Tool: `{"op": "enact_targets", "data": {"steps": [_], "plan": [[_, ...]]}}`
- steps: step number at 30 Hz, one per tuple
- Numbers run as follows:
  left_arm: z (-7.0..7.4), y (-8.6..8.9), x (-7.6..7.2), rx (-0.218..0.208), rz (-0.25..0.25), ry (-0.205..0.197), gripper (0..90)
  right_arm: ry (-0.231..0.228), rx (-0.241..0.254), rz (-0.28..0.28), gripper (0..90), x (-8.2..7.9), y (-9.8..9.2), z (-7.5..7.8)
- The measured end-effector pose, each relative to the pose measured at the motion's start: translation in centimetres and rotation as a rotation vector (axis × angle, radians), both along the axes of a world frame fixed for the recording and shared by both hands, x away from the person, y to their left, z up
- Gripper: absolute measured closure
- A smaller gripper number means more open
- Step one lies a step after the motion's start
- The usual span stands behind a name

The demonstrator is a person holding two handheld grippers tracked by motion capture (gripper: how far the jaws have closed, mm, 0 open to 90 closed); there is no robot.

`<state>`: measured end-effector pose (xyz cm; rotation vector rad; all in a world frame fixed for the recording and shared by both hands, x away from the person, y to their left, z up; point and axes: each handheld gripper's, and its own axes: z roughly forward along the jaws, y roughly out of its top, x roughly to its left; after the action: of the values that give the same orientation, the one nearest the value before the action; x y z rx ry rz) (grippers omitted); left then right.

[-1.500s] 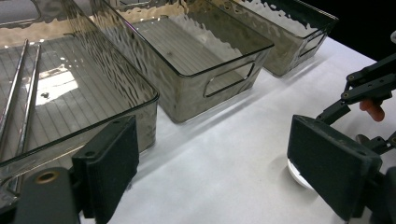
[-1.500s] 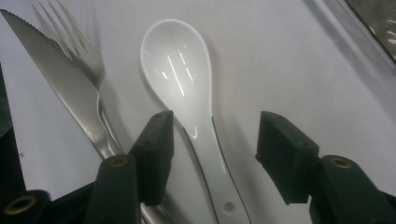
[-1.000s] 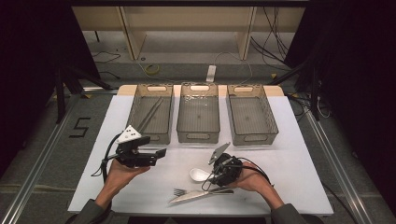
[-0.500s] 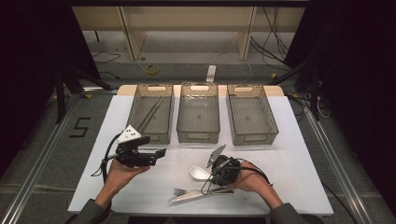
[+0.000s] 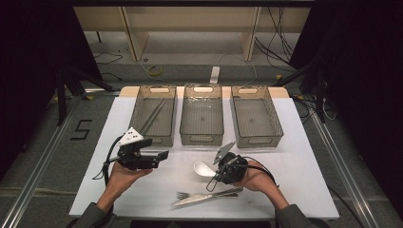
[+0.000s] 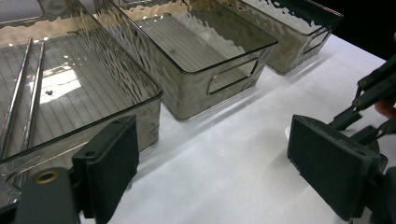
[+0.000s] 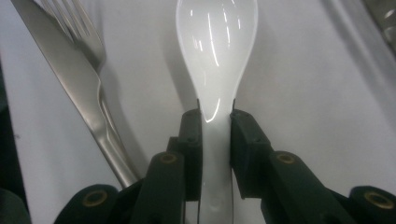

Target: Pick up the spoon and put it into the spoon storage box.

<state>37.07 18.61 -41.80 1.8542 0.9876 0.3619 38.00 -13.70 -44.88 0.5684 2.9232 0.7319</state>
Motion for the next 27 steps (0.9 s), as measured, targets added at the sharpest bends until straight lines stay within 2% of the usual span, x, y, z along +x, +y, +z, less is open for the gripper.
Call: {"op": "enact_targets", "data": {"steps": [2,5,12,17,27], "plan": [[0.0,0.1,0.0,-0.004,0.004,-0.001,16.4,-0.015,0.036,-0.020,76.0,0.2,-0.3,0.7],[0.1,0.1,0.0,-0.006,0.003,-0.005,16.4,-0.050,0.051,-0.039,76.0,0.7,-0.7,1.5],[0.1,0.2,-0.1,-0.019,0.009,-0.015,16.4,-0.093,0.098,-0.095,76.0,2.5,-0.6,3.3],[0.2,0.3,-0.1,-0.024,0.016,-0.025,16.3,-0.120,0.114,-0.111,75.9,3.7,-0.2,4.1],[0.3,0.5,-0.1,-0.041,0.031,-0.040,16.4,-0.172,0.129,-0.156,76.0,6.6,1.0,7.0]]}}
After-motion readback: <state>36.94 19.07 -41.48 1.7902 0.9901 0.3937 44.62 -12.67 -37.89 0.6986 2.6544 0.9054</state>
